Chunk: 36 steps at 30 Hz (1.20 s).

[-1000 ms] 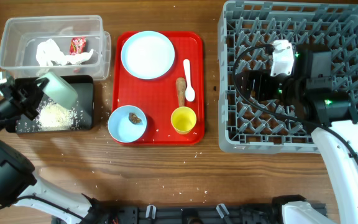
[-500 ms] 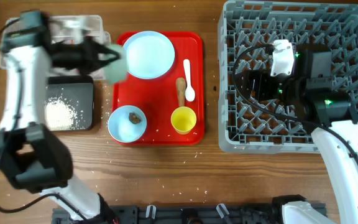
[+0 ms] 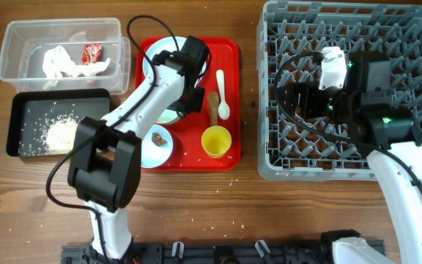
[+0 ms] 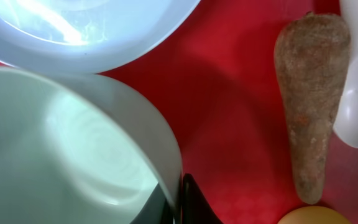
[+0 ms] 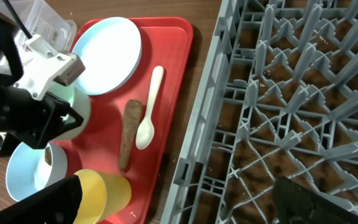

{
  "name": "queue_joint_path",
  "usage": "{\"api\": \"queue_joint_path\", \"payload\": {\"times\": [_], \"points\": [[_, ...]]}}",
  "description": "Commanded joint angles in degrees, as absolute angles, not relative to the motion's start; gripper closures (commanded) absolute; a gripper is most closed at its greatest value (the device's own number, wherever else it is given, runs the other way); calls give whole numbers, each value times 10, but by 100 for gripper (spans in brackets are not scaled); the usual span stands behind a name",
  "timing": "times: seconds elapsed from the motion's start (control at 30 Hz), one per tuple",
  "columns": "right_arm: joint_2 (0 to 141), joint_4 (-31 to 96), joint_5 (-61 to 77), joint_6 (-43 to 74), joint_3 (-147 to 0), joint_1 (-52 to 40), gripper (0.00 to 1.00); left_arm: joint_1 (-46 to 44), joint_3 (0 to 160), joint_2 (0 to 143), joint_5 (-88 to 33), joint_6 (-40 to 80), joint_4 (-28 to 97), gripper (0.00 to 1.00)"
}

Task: Sort waste into correct bins and load items into the dishwasher rack

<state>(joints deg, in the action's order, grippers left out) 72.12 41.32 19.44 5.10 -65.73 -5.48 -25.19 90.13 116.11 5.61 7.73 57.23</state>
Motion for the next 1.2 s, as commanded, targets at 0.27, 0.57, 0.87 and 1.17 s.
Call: {"api": "queue_joint_path", "payload": {"times": [0.27,0.57,0.87,1.17], "points": [[724,430,189,45,-669,-56,0,-255,961,1103,51,196,670,30],[724,430,190,46,-669,-56,0,-269,803,1074,0,338,688,40],[724,430,190,46,-669,-56,0,-272,695,1074,31,340,604,71],[724,420,190,46,-669,-56,0,-271,722,1022,28,339,647,96]]}}
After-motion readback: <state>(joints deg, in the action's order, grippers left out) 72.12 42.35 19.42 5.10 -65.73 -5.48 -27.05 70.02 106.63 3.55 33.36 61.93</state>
